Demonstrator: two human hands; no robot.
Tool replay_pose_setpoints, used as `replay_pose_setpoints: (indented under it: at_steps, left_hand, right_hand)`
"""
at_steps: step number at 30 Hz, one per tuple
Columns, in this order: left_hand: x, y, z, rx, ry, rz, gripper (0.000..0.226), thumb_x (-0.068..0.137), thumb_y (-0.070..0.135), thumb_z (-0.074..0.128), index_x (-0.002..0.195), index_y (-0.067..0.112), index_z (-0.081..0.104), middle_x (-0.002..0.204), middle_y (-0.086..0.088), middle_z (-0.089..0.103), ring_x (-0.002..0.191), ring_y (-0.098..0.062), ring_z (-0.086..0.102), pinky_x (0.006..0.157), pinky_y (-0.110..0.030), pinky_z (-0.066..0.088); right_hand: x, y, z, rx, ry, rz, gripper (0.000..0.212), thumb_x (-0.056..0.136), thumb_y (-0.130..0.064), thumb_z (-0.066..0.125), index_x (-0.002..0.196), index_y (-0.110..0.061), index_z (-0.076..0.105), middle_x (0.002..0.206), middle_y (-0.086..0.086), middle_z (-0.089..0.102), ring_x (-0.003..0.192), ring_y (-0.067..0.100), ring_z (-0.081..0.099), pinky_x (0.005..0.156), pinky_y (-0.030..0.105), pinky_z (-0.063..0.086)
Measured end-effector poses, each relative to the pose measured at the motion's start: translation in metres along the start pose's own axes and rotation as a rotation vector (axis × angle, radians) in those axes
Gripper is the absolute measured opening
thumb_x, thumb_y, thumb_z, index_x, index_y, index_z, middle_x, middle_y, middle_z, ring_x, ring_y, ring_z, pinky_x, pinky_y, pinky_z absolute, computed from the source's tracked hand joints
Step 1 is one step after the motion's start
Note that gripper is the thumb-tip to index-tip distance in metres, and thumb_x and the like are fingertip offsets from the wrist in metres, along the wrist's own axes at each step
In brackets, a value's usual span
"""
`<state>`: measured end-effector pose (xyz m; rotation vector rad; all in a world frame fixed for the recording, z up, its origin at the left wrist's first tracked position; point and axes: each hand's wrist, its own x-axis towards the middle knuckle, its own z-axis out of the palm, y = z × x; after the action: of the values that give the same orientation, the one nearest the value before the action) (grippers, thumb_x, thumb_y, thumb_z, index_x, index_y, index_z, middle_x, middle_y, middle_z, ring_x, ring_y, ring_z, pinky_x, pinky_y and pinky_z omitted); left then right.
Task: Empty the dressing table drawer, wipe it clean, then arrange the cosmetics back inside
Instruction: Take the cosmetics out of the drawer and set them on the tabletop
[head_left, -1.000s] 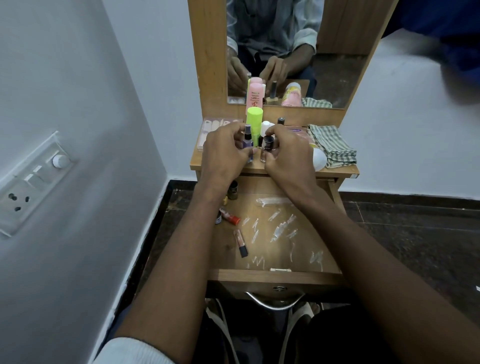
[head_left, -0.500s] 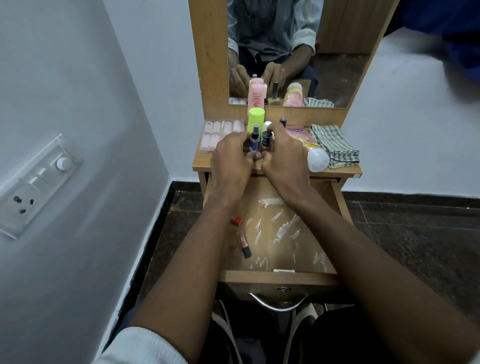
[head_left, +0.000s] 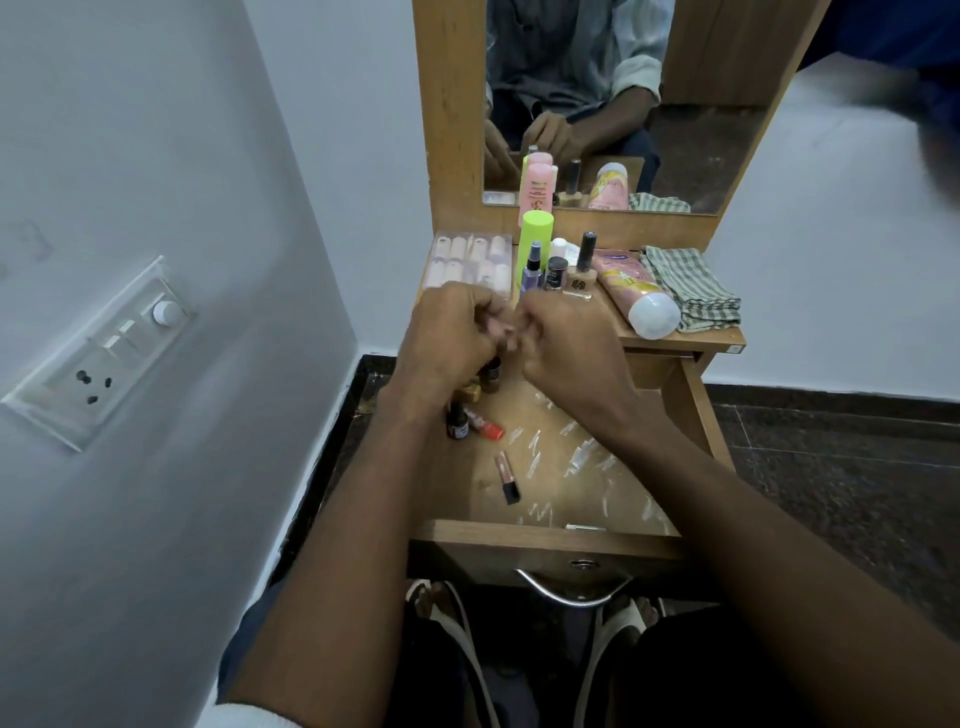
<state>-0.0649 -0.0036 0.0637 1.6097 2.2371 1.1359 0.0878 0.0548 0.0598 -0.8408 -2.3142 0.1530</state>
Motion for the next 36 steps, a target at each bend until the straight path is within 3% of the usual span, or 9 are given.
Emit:
replay_pose_setpoints:
  at_steps: [4,7,13,18,23,27,32,36]
  left_hand:
    - [-0.017,-0.022,-0.019,0.179,-0.332,-0.115,0.024,0.072,0.008,0.090,0.078,0.030,0.083,0.070,0.018,0.074,0.076,-0.006,0.072,0.083,-0.039,0.064]
    - [-0.026,-0.025,-0.021,0.261,-0.419,-0.167,0.032,0.066,0.014,0.098,0.075,0.037,0.078,0.074,0.020,0.068,0.084,-0.011,0.069,0.086,-0.038,0.062]
    - [-0.029,-0.023,-0.014,0.314,-0.352,-0.168,0.029,0.070,0.013,0.096,0.088,0.032,0.084,0.076,0.017,0.066,0.096,-0.015,0.069,0.085,-0.037,0.062]
    - [-0.032,-0.020,-0.011,0.363,-0.324,-0.161,0.023,0.076,0.014,0.093,0.091,0.030,0.085,0.087,0.008,0.067,0.094,-0.019,0.065,0.078,-0.033,0.056]
    - [-0.032,-0.014,-0.007,0.419,-0.341,-0.181,0.025,0.075,0.005,0.091,0.092,0.023,0.085,0.103,-0.002,0.073,0.092,-0.023,0.068,0.077,-0.034,0.056]
    - [-0.032,-0.011,-0.007,0.415,-0.321,-0.201,0.023,0.073,0.011,0.095,0.092,0.021,0.086,0.101,-0.003,0.070,0.085,-0.020,0.062,0.073,-0.031,0.048]
    - [-0.031,-0.008,-0.008,0.371,-0.321,-0.204,0.023,0.070,0.027,0.098,0.088,0.022,0.086,0.093,0.001,0.077,0.087,-0.019,0.069,0.070,-0.030,0.049]
    - [-0.026,-0.003,-0.014,0.178,-0.222,-0.128,0.016,0.073,0.025,0.096,0.084,0.025,0.085,0.082,0.007,0.075,0.087,-0.016,0.070,0.071,-0.030,0.051]
  right_hand:
    - [-0.010,-0.011,0.018,-0.010,-0.460,0.159,0.018,0.077,-0.010,0.064,0.087,-0.023,0.068,0.082,-0.005,0.070,0.084,0.024,0.068,0.072,0.038,0.059]
    - [-0.013,-0.016,0.027,-0.026,-0.541,0.217,0.011,0.080,-0.017,0.072,0.087,-0.022,0.067,0.085,-0.003,0.071,0.087,0.024,0.068,0.077,0.039,0.059]
    - [-0.020,-0.027,0.046,-0.098,-0.646,0.181,0.009,0.082,-0.020,0.072,0.086,-0.020,0.065,0.088,0.004,0.067,0.086,0.029,0.068,0.071,0.039,0.058]
    - [-0.022,-0.026,0.051,-0.149,-0.654,0.119,0.012,0.087,-0.023,0.071,0.092,-0.014,0.065,0.087,0.006,0.060,0.085,0.030,0.063,0.064,0.035,0.046]
    - [-0.017,-0.019,0.039,-0.115,-0.614,0.197,0.016,0.080,-0.020,0.074,0.080,-0.018,0.058,0.079,0.003,0.058,0.079,0.029,0.062,0.065,0.037,0.054]
    - [-0.012,-0.009,0.025,0.003,-0.552,0.276,0.005,0.078,-0.017,0.076,0.081,-0.019,0.072,0.081,0.001,0.069,0.082,0.021,0.065,0.071,0.036,0.059]
    - [-0.011,0.005,0.008,0.062,-0.505,0.321,0.016,0.077,-0.015,0.084,0.091,-0.020,0.080,0.092,-0.003,0.072,0.091,0.017,0.064,0.071,0.029,0.052]
    - [-0.009,0.012,-0.009,0.134,-0.418,0.367,0.021,0.076,-0.014,0.088,0.094,-0.022,0.081,0.094,-0.003,0.073,0.093,0.015,0.064,0.072,0.030,0.052]
